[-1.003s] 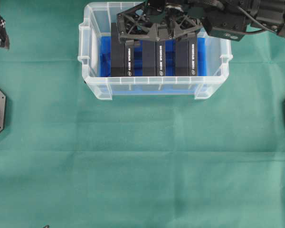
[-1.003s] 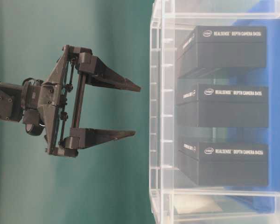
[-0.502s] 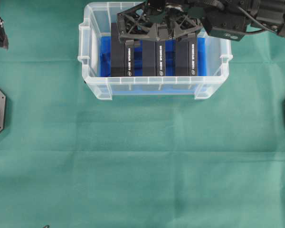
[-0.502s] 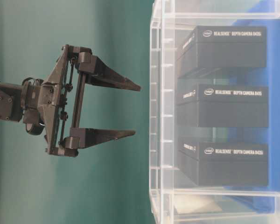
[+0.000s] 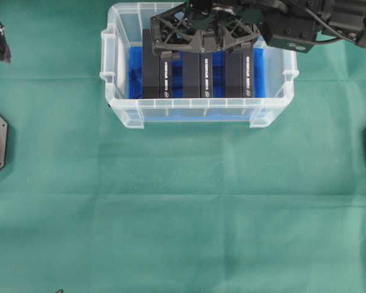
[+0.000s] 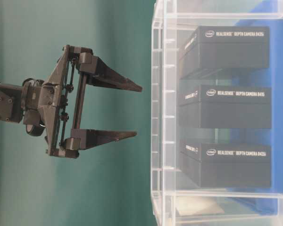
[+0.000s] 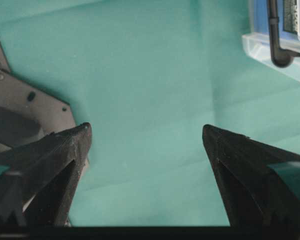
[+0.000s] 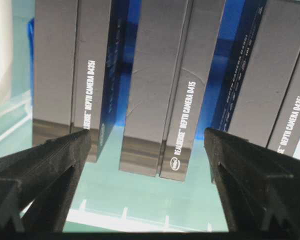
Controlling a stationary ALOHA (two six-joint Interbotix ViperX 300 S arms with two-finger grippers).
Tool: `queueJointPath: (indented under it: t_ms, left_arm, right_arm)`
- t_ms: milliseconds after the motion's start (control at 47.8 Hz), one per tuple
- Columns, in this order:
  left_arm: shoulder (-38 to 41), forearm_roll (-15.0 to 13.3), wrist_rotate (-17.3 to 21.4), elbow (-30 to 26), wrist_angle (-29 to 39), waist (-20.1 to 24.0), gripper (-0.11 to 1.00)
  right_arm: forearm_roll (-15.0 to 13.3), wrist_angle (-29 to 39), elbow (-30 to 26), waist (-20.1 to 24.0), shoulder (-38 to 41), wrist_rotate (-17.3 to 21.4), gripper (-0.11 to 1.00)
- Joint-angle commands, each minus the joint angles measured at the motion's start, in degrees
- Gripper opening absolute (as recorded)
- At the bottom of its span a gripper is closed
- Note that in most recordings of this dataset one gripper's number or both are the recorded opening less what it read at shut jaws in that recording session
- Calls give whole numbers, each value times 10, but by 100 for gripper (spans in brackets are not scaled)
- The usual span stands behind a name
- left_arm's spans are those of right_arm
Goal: Take out the box from the case.
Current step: 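Lower the open right gripper around the middle black box pair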
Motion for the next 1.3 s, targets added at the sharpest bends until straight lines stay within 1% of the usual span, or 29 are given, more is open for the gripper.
queueJointPath:
  t_ms: [0, 251, 836, 1129, 1275]
  left_arm:
    - [-1, 1, 1, -6, -3, 2, 99]
    - [-1, 0, 1, -6, -3, 2, 99]
    - [-1, 1, -1, -6, -1, 3, 99]
    - [-1, 1, -1, -5, 0, 3, 99]
    - [-1, 1, -1, -4, 0, 3, 99]
  right_arm:
    - [-1, 1, -13, 2, -11, -1, 95]
    - [-6, 0, -12, 2, -11, -1, 95]
    - [-6, -1, -6, 1, 4, -1, 95]
    - [-8, -4, 12, -3, 7, 1, 95]
    - [-9, -25, 28, -4, 7, 2, 95]
